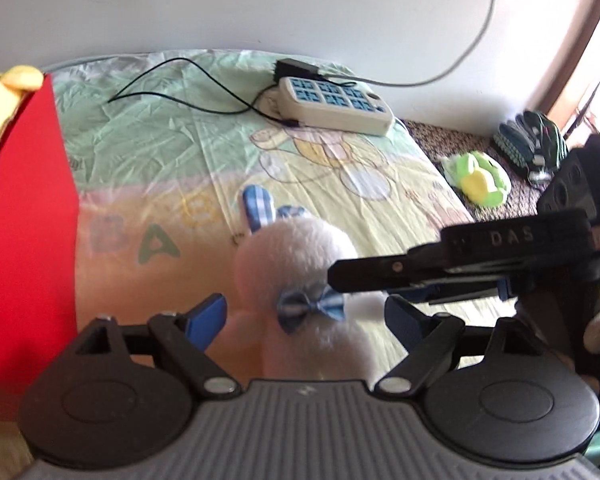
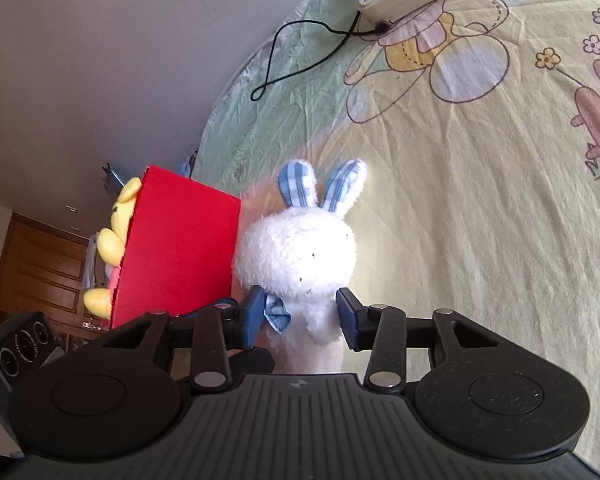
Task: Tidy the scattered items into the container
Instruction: 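Lift the second bunny with the right gripper toward the red box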
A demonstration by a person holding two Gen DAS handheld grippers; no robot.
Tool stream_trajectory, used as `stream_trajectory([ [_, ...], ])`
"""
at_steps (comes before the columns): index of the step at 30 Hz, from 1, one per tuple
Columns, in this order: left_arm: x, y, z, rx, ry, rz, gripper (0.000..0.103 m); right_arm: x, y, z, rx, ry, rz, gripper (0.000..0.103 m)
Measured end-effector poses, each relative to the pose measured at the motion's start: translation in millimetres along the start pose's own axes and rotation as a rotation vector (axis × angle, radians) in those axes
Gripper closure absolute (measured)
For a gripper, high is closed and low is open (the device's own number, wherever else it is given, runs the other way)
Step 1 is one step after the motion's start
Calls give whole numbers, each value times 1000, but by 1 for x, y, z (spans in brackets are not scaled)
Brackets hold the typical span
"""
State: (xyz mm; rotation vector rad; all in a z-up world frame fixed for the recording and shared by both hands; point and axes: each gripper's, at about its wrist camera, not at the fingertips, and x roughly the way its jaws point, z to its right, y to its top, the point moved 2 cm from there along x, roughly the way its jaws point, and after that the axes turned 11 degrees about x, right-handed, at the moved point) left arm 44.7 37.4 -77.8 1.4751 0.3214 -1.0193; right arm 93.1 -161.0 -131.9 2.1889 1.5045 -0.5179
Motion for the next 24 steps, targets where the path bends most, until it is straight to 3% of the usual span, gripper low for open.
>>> stream_trajectory([
  [3,15,3,-5,-29,-14,-15,22,8,6,-3,-19,8,1,56],
  [13,37,-4,-11,-26,-15,-44,20,34,10,10,81,85,-49,43],
  [20,33,-4,-5,-30,-23,-40,20,32,5,8,55,103,-45,54],
  [24,23,-1,8,-1,-34,-18,20,18,-1,5,29,105,-20,54],
])
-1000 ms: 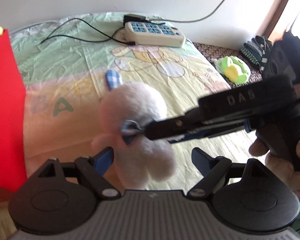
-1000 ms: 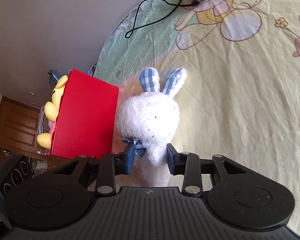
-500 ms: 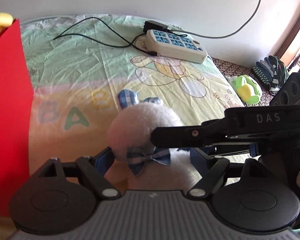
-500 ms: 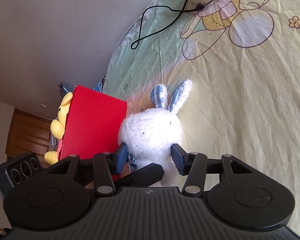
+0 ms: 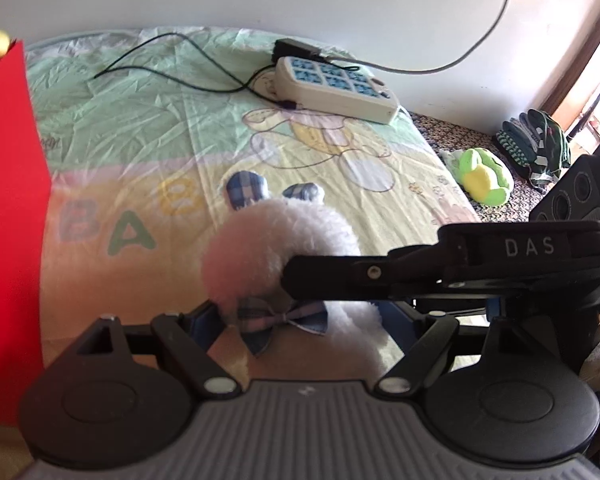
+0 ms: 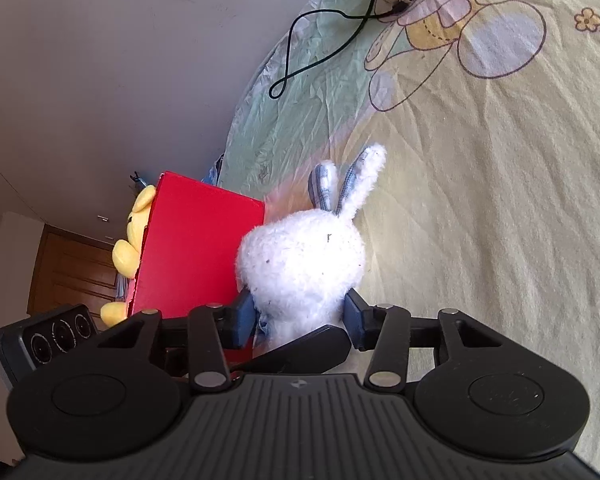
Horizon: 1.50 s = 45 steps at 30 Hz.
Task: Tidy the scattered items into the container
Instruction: 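Lift the second bunny with the right gripper toward the red box, then lower the second bunny into the red box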
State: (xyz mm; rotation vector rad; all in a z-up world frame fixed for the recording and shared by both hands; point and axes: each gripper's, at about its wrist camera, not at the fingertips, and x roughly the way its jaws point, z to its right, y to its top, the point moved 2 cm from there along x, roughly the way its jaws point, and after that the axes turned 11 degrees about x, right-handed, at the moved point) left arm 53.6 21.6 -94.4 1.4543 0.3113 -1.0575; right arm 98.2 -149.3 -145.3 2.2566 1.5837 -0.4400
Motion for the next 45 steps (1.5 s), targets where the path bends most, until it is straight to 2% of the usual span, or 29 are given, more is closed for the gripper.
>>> stream_trajectory([
  [8,-33,15,21,57,2,93,20,-33,-6,-20,-21,48,70,54],
  [13,-70,22,24,98,63,195,20,-44,-9,-52,-98,121,115,54],
  [18,-109,23,9,93,117,282,20,-35,-20,-87,-183,196,132,53],
  [30,-190,4,-62,100,245,388,20,42,-60,-174,-359,292,123,53],
  [36,-213,-7,-115,85,315,395,20,101,-77,-216,-456,317,118,53],
  [45,-227,-30,-183,44,352,365,18,174,-103,-250,-573,316,117,53],
])
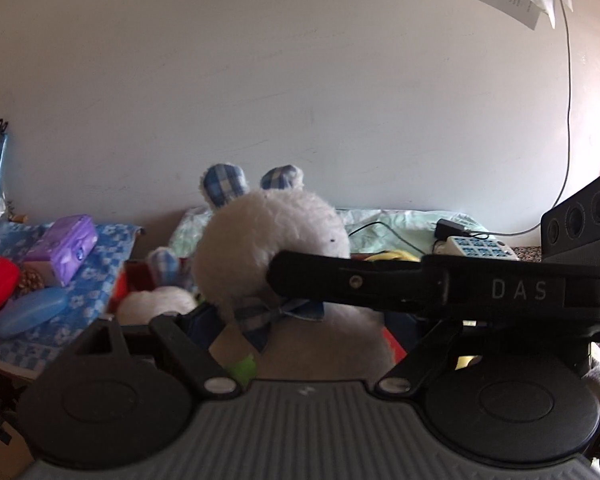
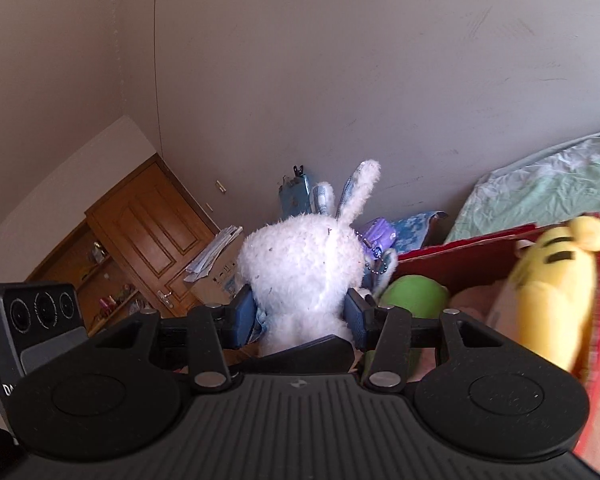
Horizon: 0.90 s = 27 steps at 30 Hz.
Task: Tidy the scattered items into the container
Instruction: 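Lower the second bunny into the red box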
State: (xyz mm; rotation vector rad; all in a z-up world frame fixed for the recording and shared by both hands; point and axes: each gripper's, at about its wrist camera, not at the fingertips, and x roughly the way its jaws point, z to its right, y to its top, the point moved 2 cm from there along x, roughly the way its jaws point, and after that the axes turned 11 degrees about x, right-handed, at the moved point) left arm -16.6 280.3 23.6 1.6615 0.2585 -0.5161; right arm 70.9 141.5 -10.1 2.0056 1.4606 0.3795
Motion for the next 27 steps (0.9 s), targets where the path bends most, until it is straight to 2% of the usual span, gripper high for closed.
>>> stream_trajectory([
  [4,-2,-10,-16,14,25,-23,19,23,-13,-9,-38,-2,-16,53],
  [9,-2,-23,-37,6,41,-55,19,48,-26,-25,-183,-21,-43,53],
  [15,-6,-38,-52,-40,16,-93,19,70,-33,-18,-180,-9,-123,53],
  [18,-10,-40,-49,-22,8,-98,19,72,-34,-20,-188,-11,-165,53],
  [27,-13,-42,-43,-8,12,-90,18,75,-28,-12,-134,-62,-285,42],
])
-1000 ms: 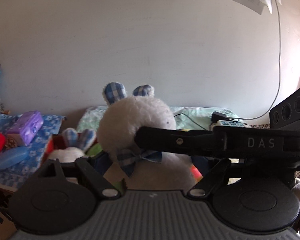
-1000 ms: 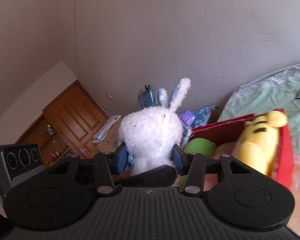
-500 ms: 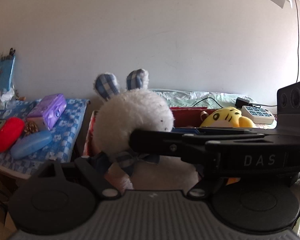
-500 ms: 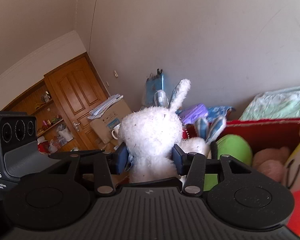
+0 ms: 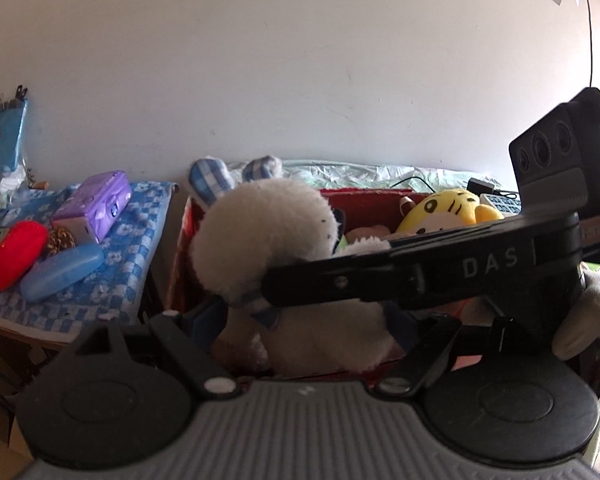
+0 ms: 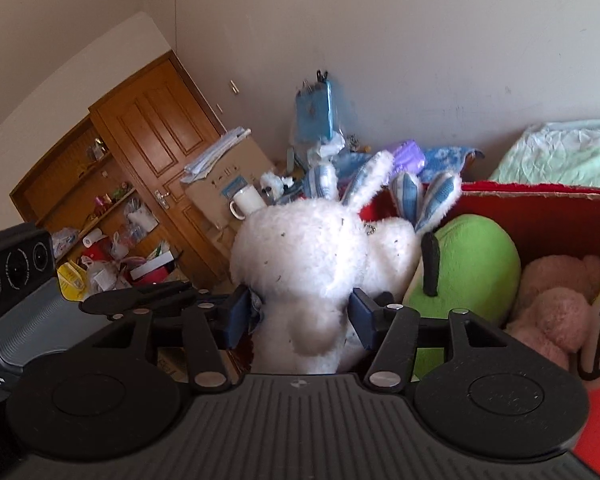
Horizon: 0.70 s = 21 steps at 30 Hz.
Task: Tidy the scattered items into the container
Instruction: 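Lower the second bunny into the red box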
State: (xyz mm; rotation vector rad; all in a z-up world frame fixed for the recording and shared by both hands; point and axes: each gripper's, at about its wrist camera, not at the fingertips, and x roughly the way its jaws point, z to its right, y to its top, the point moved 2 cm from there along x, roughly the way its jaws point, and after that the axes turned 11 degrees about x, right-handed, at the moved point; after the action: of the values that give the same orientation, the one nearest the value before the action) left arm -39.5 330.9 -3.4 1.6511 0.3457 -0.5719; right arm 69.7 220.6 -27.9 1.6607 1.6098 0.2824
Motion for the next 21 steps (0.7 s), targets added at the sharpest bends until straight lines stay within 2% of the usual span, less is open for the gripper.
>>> stream_trajectory([
  [4,-15,2,2,-2,21,29,10,-16,1,1,58,1,20,32],
  [8,-20,7,-12,-40,44,69,9,-29,12,6,176,37,92,32],
  [12,-1,7,-32,-114,48,52,8,-28,26,-4,226,90,118,32],
  [16,6,4,-35,-147,22,50,8,-15,29,-14,214,69,73,33],
  [21,2,4,-25,-131,-5,60,8,-6,28,-11,249,88,28,35],
])
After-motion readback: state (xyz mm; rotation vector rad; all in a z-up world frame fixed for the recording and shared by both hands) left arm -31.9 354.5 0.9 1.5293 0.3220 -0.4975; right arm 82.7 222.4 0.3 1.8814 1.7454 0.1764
